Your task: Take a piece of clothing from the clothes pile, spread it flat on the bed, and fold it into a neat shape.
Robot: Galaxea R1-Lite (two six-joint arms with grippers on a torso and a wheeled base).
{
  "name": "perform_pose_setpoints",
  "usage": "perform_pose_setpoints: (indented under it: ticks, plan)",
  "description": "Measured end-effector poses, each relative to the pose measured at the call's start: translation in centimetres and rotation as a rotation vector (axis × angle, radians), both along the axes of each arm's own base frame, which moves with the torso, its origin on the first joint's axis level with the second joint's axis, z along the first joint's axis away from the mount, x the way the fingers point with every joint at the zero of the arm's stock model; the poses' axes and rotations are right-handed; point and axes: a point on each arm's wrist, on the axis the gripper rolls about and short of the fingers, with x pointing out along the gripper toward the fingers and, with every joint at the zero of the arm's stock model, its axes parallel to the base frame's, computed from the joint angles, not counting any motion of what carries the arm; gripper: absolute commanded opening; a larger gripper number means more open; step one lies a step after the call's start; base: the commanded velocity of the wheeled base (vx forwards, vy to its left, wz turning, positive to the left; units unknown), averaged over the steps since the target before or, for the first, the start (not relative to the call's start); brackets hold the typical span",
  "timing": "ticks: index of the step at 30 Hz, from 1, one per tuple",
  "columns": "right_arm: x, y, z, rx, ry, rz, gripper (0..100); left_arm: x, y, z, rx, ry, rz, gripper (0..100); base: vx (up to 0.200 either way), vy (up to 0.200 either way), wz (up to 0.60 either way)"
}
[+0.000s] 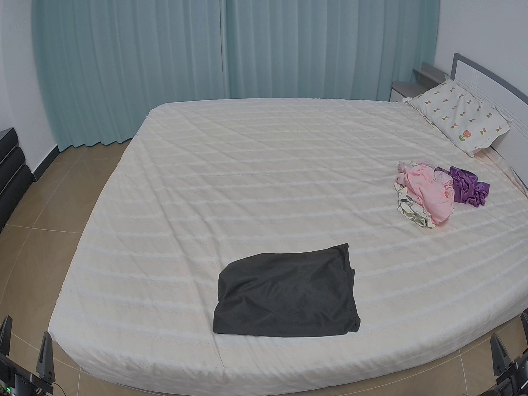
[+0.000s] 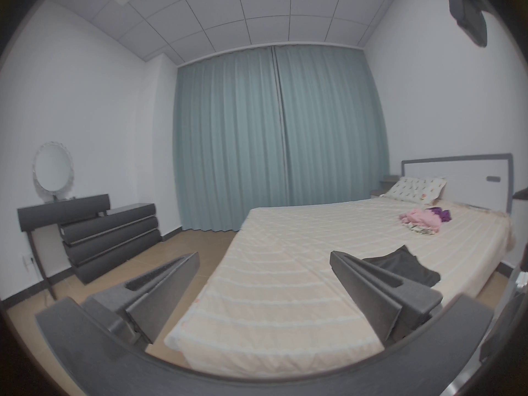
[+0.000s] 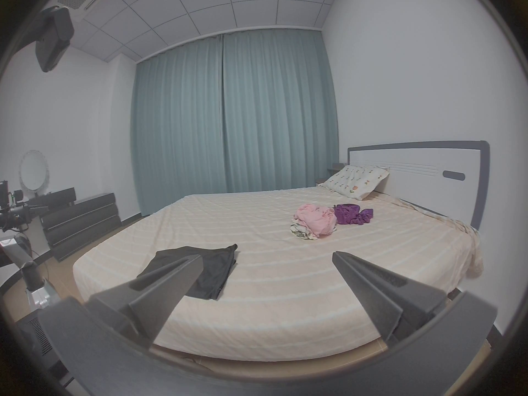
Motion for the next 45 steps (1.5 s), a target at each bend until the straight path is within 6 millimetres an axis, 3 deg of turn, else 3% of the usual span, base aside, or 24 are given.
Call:
perform_pose_setpoints:
  ticks: [10, 19, 45]
  plan:
    - [0.3, -0.02, -0.19, -0.041, -0.041, -0.008, 100, 0.01, -0.02, 0.01, 0.057, 0.008, -0.007, 100, 0.0, 0.0, 0.0]
    - [0.32, -0.01, -0.25, -0.038, -0.038, -0.006, 100, 0.06, -0.53, -0.81, -0.037, 0.08, -0.24, 100, 0.0, 0.0, 0.0]
    - [0.34, 0.0, -0.25, -0.039, -0.036, 0.002, 100, 0.07, -0.51, -0.67, -0.056, 0.067, -0.228, 100, 0.0, 0.0, 0.0]
